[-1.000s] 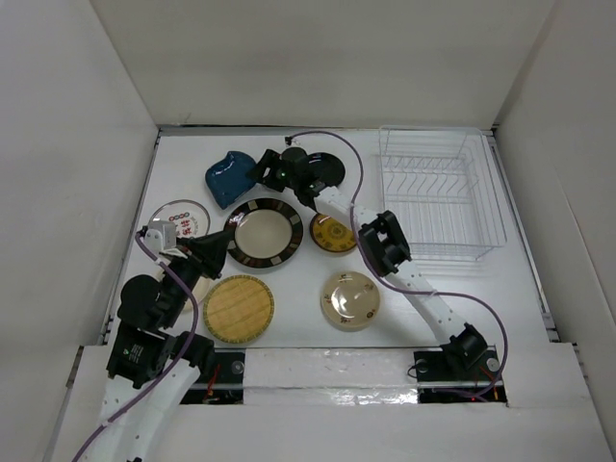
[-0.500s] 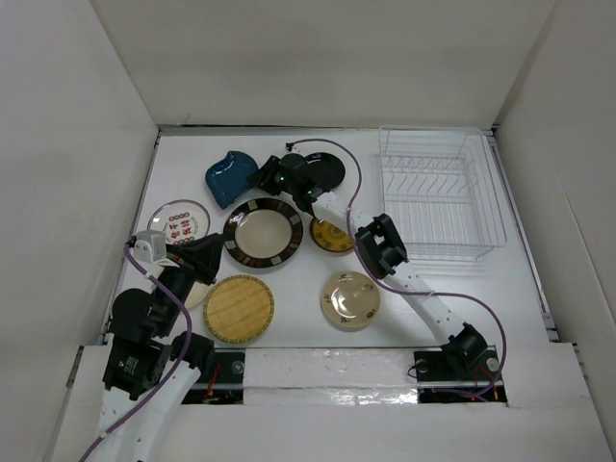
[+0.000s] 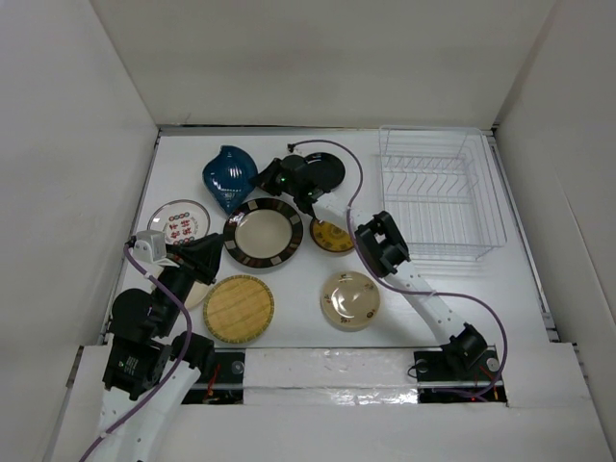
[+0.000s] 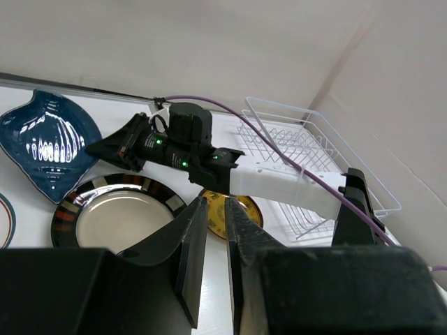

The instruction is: Load the plates into the dish rack

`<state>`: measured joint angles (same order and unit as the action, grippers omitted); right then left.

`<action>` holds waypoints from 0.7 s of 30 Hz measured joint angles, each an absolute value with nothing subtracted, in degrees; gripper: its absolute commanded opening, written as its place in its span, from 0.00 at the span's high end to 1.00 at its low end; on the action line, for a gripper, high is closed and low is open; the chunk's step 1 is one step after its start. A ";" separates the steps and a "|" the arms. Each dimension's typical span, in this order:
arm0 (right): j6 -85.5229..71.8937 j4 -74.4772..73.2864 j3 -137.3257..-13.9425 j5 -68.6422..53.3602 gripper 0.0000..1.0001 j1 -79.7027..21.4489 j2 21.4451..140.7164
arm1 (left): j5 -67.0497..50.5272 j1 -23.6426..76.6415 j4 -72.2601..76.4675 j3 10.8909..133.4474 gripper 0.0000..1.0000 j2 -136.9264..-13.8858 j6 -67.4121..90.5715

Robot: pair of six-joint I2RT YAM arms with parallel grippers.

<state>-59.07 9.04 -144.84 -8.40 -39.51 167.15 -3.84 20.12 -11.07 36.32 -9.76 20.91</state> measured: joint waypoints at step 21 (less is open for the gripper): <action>-55.02 12.53 -130.91 -8.10 1.00 -38.72 149.14 | -4.03 20.12 -11.03 36.32 0.86 -10.07 20.91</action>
<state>-55.02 12.53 -130.91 -8.10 -38.72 149.14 -4.03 20.12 -11.03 36.32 -10.07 20.91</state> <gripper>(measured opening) 0.153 0.142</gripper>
